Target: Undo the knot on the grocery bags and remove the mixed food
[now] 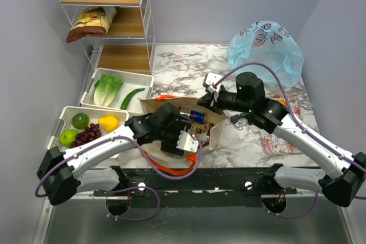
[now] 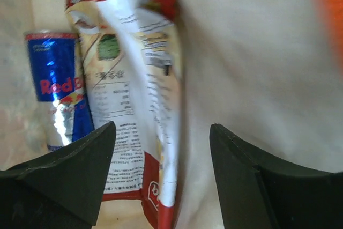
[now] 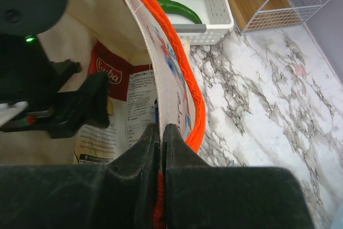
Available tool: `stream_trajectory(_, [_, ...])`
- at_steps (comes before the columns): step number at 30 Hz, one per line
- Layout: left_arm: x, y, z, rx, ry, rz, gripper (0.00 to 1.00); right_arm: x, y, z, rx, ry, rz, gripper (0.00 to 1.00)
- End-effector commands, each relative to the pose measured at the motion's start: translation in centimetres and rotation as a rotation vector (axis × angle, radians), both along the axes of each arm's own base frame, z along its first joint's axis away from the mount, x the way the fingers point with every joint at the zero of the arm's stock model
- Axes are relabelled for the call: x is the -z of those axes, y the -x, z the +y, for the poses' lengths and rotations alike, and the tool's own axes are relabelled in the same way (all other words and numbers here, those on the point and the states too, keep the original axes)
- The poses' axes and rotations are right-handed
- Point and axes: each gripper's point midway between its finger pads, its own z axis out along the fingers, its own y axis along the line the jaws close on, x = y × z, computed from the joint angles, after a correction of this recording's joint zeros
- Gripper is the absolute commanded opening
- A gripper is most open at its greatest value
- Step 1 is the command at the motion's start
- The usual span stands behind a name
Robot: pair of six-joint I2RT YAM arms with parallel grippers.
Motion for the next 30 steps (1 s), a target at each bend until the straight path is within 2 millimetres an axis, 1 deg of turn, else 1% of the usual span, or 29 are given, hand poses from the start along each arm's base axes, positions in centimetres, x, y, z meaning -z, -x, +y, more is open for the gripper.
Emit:
stream_trajectory(1, [-2.3,-4.5,-2.6,-0.160,0.096,0.055,0.69,-3.1,0.6,0.8,-0.044,-0.099,-0.079,0.01])
stream_trajectory(3, [-1.6,-4.8,-3.1,-0.145,0.066,0.079,0.70,-2.8,0.6,0.9,-0.043,-0.100,-0.067,0.01])
stream_trajectory(6, [0.7,-4.4,-3.3,-0.095,0.002,0.118,0.77,-2.5,0.2,0.9,-0.022,-0.096,-0.054,0.01])
stream_trajectory(8, [2.0,-3.5,-2.8,-0.023,-0.046,0.145,0.80,-2.3,-0.1,0.8,-0.001,-0.089,-0.055,0.01])
stream_trajectory(10, [2.3,-2.4,-2.2,0.041,-0.053,0.156,0.83,-2.2,-0.4,0.4,0.021,-0.082,-0.062,0.01])
stream_trajectory(11, [2.0,-1.8,-2.0,0.065,-0.040,0.160,0.84,-2.2,-0.4,0.3,0.028,-0.080,-0.068,0.01])
stream_trajectory(14, [0.0,-0.5,-1.9,0.101,0.019,0.153,0.87,-1.9,-0.3,0.0,0.036,-0.075,-0.066,0.01])
stream_trajectory(18, [-2.1,-1.1,-2.2,0.030,0.035,0.094,0.86,-1.6,-0.4,0.0,0.044,-0.078,-0.054,0.01])
stream_trajectory(21, [-4.1,-0.4,-2.1,0.031,0.038,0.117,0.85,-1.4,-0.5,0.0,0.048,-0.083,-0.048,0.01])
stream_trajectory(22, [-4.6,-0.1,-1.9,0.036,0.039,0.118,0.85,-1.4,-0.5,0.1,0.047,-0.084,-0.049,0.01])
stream_trajectory(23, [-4.7,0.2,-1.7,0.056,0.029,0.112,0.85,-1.3,-0.6,0.1,0.049,-0.083,-0.048,0.01])
stream_trajectory(25, [-3.2,1.1,-0.6,0.115,-0.048,0.106,0.86,-1.3,-0.7,0.2,0.053,-0.085,-0.050,0.01])
stream_trajectory(27, [-0.4,1.4,0.9,0.126,-0.175,0.121,0.85,-1.2,-0.9,0.3,0.055,-0.083,-0.046,0.01])
stream_trajectory(28, [0.8,1.2,1.4,0.121,-0.232,0.135,0.83,-1.2,-0.9,0.4,0.054,-0.081,-0.045,0.01])
stream_trajectory(30, [2.8,0.7,1.9,0.097,-0.299,0.147,0.77,-1.1,-1.0,0.5,0.053,-0.080,-0.042,0.01])
